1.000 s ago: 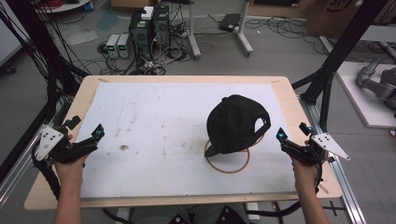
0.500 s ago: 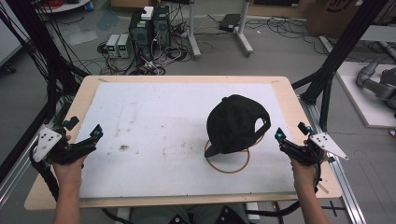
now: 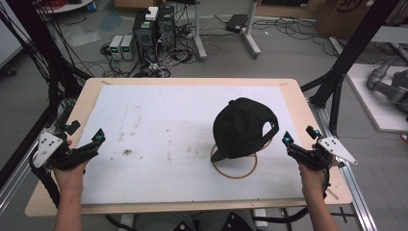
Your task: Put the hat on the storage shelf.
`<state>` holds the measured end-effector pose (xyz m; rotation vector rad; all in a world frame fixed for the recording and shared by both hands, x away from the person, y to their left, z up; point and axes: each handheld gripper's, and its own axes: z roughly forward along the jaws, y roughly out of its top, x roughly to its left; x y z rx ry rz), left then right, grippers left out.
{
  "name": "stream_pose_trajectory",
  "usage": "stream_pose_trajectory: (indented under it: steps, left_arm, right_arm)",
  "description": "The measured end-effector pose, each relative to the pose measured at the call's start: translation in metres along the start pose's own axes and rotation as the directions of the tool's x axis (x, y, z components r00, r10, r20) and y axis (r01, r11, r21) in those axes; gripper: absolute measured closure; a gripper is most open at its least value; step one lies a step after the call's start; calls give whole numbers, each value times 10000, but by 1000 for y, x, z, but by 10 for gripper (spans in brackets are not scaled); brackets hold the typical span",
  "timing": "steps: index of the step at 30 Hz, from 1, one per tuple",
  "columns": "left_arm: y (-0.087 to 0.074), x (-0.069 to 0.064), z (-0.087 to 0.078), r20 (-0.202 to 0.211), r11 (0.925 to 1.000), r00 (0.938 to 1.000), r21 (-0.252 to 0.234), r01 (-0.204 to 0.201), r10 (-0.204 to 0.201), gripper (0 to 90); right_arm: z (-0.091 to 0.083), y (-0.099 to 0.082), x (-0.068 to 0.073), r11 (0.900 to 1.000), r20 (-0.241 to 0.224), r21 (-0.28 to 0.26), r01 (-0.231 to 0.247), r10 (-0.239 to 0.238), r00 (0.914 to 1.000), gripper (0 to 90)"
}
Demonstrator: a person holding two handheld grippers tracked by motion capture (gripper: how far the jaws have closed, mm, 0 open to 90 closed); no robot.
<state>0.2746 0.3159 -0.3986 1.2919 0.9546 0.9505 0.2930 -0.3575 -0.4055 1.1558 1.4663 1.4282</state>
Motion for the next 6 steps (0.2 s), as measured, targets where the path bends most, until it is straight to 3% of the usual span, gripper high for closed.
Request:
stream_pose_trajectory:
  steps: [6]
  left_arm:
    - [0,0,0,-8,10000,10000,-15,-9,9,119]
  right_arm:
    - [-1,0,0,10000,13,-60,43,-43,10000,121]
